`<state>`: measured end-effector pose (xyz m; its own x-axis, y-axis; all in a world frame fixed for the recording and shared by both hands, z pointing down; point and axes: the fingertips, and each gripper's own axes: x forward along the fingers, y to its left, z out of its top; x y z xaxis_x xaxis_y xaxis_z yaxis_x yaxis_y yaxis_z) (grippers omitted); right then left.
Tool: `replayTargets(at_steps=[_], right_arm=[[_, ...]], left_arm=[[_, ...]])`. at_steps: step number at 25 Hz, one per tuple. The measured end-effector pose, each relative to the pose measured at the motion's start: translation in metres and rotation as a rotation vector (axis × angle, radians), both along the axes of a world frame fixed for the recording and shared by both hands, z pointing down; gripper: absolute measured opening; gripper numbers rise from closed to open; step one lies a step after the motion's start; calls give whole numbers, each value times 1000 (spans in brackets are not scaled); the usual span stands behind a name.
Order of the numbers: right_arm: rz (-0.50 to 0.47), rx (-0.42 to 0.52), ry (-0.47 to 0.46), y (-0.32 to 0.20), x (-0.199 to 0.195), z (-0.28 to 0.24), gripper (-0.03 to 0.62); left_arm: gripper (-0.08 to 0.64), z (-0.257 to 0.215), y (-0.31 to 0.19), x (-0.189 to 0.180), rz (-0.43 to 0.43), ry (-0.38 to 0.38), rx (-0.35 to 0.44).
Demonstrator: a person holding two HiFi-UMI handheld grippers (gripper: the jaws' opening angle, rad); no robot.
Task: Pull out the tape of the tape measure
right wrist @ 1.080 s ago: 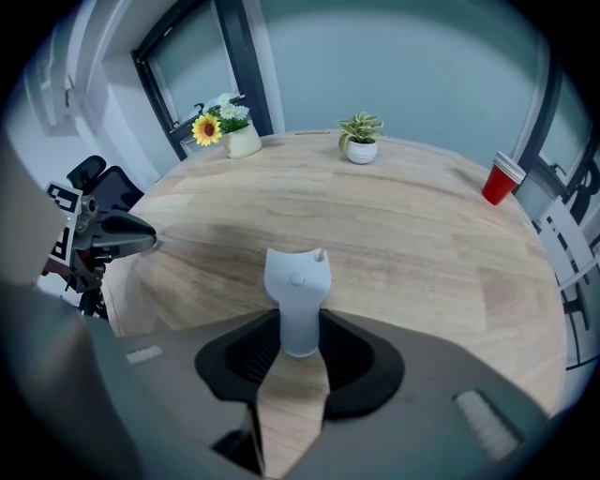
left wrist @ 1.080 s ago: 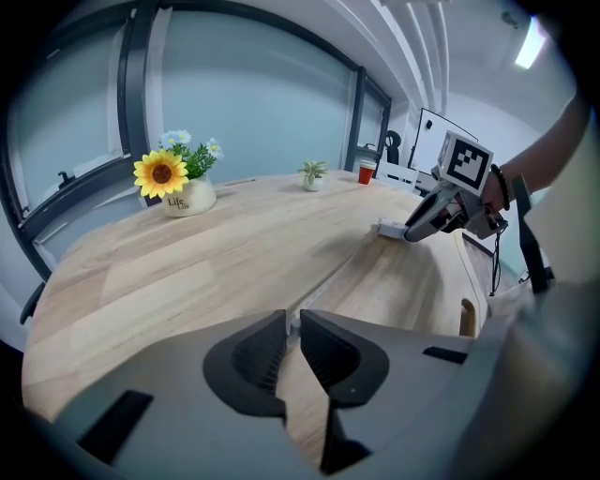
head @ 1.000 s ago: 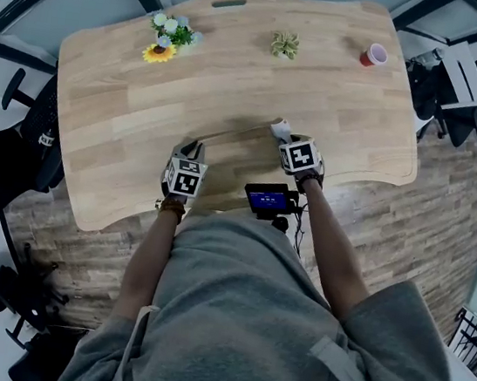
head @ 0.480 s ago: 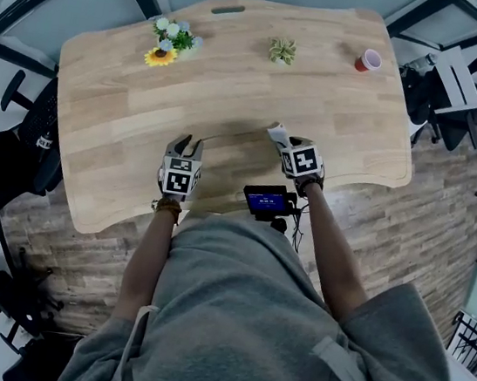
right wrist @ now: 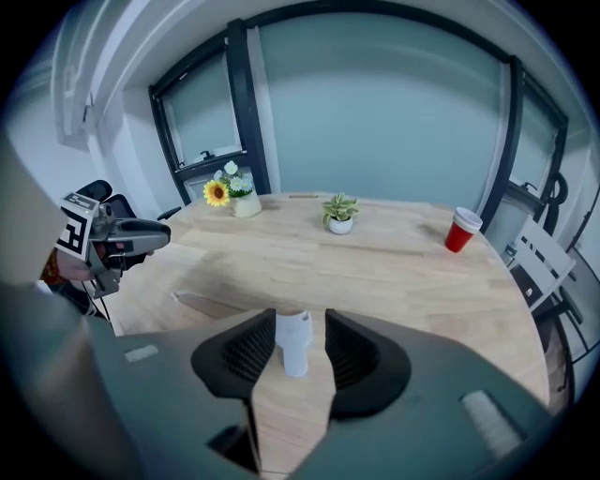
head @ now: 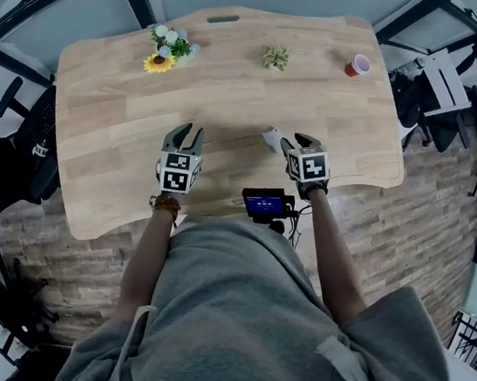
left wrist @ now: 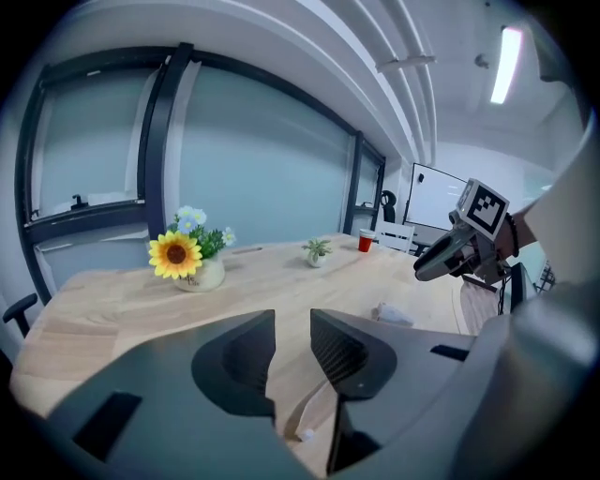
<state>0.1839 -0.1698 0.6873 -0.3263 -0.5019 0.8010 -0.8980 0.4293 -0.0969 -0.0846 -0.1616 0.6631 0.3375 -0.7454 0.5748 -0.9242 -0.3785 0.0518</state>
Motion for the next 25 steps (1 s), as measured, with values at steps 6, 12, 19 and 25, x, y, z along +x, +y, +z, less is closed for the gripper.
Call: replayTargets(at_steps=[6, 12, 19, 25], right_arm=[[2, 132, -25, -17, 1, -50, 173], [10, 270, -23, -28, -1, -106, 173], [-6, 479, -15, -35, -20, -177, 153], [-12, 671, -27, -29, -43, -236, 119]], left_arm=[[109, -70, -19, 24, 49, 29, 162], [109, -155, -26, 37, 46, 122, 339], [109, -209, -18, 33, 9, 214, 447], [109, -231, -7, 33, 0, 202, 521]])
